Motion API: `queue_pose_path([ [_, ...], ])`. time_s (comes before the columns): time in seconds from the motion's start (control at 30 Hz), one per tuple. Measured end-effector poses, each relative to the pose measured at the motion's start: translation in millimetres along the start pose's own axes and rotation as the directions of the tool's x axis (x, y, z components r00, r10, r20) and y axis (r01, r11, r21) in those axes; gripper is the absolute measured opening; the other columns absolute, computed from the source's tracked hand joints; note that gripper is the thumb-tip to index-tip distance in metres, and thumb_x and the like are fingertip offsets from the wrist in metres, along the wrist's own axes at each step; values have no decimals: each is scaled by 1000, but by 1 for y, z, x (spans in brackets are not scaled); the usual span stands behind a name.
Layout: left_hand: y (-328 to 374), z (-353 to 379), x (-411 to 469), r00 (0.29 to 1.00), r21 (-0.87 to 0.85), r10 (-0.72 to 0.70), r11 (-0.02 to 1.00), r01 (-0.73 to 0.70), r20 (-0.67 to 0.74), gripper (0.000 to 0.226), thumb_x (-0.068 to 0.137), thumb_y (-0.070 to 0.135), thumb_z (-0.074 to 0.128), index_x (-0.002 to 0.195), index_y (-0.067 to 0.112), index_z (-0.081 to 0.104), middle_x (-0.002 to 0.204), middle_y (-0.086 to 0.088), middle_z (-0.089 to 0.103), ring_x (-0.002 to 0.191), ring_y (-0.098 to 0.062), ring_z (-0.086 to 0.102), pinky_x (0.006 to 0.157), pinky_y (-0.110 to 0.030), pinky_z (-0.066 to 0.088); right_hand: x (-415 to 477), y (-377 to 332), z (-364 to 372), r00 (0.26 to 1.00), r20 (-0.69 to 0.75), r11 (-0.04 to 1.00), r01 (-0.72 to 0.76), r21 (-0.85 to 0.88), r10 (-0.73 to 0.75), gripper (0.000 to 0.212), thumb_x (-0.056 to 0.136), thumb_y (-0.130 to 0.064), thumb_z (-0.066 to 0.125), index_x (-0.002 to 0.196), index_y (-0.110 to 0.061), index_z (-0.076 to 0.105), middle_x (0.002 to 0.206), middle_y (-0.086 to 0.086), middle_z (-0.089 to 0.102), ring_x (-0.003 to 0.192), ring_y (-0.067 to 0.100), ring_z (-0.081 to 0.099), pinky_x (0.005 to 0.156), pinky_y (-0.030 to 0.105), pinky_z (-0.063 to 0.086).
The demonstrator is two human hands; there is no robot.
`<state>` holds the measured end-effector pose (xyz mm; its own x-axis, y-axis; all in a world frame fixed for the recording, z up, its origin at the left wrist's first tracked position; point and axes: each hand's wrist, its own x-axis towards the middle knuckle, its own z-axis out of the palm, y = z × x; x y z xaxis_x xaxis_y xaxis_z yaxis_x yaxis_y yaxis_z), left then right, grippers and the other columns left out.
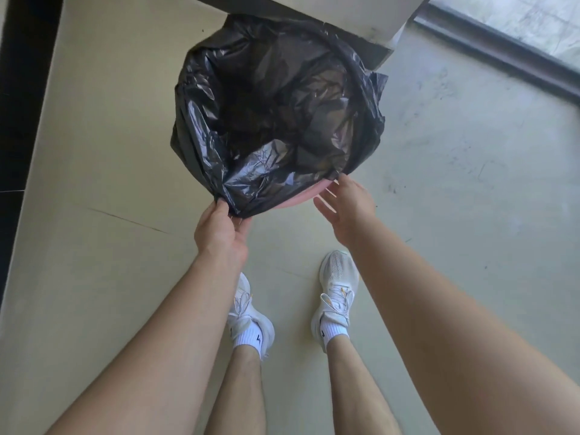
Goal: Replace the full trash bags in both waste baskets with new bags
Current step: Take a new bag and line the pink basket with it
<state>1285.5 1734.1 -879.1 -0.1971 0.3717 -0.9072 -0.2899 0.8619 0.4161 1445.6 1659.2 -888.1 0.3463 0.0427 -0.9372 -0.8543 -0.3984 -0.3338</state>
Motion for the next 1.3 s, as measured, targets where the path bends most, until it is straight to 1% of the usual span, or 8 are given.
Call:
queue_pose_path([
  [0.27,19,1,36,974,423,59,905,40,-218,30,94,2,47,114,14,67,70,-2,60,51,-13,49,46,-20,35,47,-7,-5,998,-53,954,22,-300,-39,19,101,-10,48,116,-13,58,78,-2,53,58,7,51,45,16,47],
  [0.37,36,7,34,976,397,83,918,3,-200,26,97,8,34,107,11,58,89,-8,67,72,-21,63,59,-29,50,30,-25,0,992,-123,987,10,-159,-29,30,102,-8,38,123,-7,59,107,4,61,74,10,62,86,25,57],
  [0.43,47,10,33,903,538,330,831,-140,-276,29,98,23,32,113,12,54,115,-8,61,97,-27,60,81,-37,51,12,-35,5,910,-307,938,187,-292,-277,45,100,-13,36,144,-18,43,142,8,43,110,21,59,102,30,41],
  [0.57,62,18,22,730,787,671,377,-489,132,68,86,45,60,142,14,36,134,-8,44,118,-25,51,97,-37,44,-26,-40,13,535,37,364,623,-692,-844,61,97,-28,48,154,-28,24,159,7,17,144,24,23,116,38,16],
  [0.7,72,37,28,733,870,602,124,-476,315,78,85,13,61,153,23,23,144,-7,44,129,-28,48,107,-37,40,-1,-58,25,552,258,92,528,-844,-793,44,103,-40,43,143,-21,46,137,8,49,127,29,41,104,37,32],
  [0.93,98,25,51,659,901,655,-77,-428,369,77,78,1,47,145,35,34,128,-3,62,117,-36,57,99,-46,49,42,-106,26,735,-135,523,330,-786,-665,42,105,-30,31,110,-4,64,114,17,63,110,31,56,96,34,36],
  [1.1,103,9,53,649,863,602,-145,-484,465,76,80,-1,45,144,38,32,124,-4,64,111,-35,60,95,-47,52,65,-77,13,960,-46,456,90,-886,-278,17,95,-15,54,96,-2,66,96,19,64,97,34,66,70,34,52],
  [1.3,96,11,48,740,875,504,-72,-478,446,62,78,3,47,133,33,44,111,-1,68,101,-34,62,85,-37,52,50,-79,19,874,-245,804,232,-548,-419,47,92,-15,44,138,-21,51,135,7,50,116,25,53,99,33,45],
])
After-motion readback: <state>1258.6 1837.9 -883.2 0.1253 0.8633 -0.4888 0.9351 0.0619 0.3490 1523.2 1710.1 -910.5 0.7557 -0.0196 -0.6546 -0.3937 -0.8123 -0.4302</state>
